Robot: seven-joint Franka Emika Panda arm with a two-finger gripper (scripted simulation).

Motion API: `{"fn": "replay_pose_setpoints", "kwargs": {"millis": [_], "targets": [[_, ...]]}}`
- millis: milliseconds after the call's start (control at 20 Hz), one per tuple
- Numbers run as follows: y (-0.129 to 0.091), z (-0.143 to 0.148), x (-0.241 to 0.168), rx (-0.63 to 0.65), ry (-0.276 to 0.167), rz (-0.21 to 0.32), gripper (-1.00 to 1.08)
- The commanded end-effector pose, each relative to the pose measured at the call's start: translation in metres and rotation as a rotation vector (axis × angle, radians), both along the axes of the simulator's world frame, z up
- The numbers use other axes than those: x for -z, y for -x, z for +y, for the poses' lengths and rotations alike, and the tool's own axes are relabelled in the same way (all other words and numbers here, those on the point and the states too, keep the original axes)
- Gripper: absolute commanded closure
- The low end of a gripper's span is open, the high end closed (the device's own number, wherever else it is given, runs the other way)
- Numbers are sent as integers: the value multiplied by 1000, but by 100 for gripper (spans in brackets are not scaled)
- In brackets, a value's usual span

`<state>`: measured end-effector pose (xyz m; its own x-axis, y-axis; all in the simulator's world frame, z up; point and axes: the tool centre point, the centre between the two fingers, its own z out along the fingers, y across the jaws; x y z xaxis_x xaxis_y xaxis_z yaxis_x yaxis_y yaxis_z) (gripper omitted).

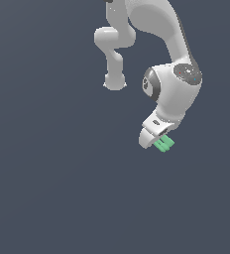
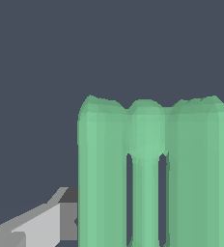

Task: Pick up the object and move it to a goal position.

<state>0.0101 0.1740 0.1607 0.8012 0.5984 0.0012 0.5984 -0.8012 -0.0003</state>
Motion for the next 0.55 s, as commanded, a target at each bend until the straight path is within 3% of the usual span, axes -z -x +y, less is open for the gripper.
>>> {"fn": "replay_pose_setpoints", "kwargs": {"millis": [0,500], "targets": [[-7,6,-6,1,0,1,108],[-17,14,-15,0,1,1,108]]}}
